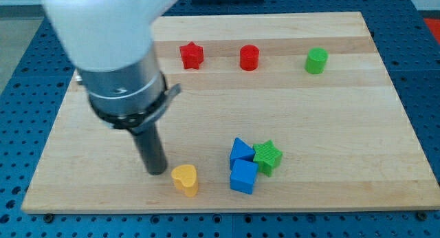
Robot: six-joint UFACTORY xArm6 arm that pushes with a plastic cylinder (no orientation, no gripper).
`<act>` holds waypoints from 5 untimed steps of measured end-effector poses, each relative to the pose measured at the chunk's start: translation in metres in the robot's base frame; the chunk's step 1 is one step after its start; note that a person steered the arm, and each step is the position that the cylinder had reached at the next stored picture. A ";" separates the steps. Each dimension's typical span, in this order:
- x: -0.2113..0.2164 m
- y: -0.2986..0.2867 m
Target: Push the yellow heart into the blue cube
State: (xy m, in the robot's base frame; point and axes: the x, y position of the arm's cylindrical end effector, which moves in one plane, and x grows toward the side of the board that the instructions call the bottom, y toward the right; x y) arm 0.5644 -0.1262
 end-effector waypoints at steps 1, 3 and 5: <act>0.021 -0.009; 0.033 0.049; 0.036 0.086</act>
